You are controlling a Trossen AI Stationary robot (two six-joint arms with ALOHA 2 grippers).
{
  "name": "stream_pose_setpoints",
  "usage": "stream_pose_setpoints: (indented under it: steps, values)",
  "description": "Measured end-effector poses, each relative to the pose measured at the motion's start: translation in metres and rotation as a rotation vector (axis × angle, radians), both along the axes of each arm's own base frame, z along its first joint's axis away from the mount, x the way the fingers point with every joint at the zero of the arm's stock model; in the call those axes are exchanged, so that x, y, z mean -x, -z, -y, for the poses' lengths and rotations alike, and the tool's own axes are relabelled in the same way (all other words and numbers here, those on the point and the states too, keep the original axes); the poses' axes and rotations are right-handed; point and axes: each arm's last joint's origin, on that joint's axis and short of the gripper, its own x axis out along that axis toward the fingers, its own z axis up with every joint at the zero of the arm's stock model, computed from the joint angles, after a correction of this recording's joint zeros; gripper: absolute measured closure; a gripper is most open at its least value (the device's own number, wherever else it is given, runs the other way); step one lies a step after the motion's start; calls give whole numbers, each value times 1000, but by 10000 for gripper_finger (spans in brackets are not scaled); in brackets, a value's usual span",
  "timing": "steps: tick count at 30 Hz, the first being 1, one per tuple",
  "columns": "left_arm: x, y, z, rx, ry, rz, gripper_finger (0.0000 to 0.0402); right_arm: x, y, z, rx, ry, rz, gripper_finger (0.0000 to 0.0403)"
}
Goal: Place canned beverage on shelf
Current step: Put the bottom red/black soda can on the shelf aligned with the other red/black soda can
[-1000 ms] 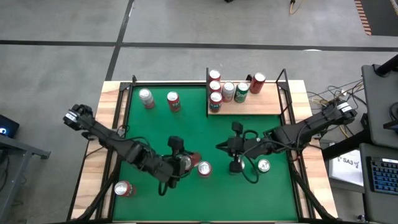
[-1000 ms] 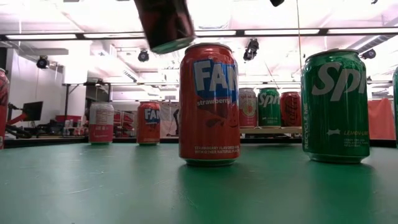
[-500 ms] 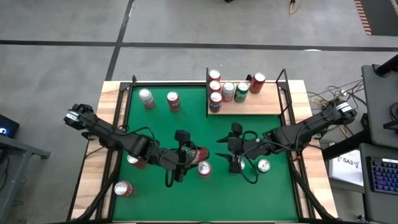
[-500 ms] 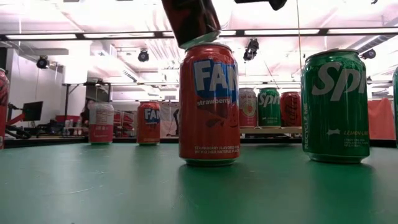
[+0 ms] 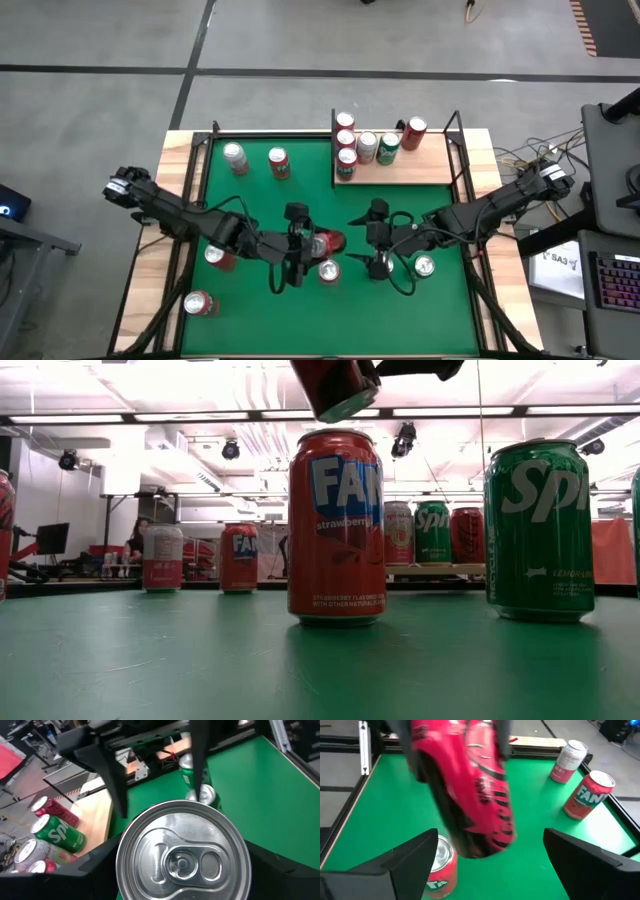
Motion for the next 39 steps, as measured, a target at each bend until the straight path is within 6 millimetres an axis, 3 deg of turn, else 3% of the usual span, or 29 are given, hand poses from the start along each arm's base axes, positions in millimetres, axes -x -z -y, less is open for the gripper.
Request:
stream_pose_setpoints:
  steps: [10, 15, 22, 25, 30, 39]
  values:
    - [-6, -6, -5, 2, -5, 73, 115, -20, 13, -5, 113, 29, 4, 51]
    - [-6, -7, -5, 5, -7, 85, 115, -28, 10, -8, 160, 25, 44, 60]
    - [-6, -8, -5, 5, -7, 93, 112, -29, 7, -8, 181, 21, 55, 96]
    - [-6, -8, -5, 3, -6, 92, 93, -30, 7, -7, 181, 22, 55, 117]
    - [-7, -10, -5, -9, -2, 101, 60, -31, 7, -4, 176, 38, 61, 117]
    - [-4, -16, -10, -100, 8, 103, 54, -15, 7, 6, 223, 147, 22, 117]
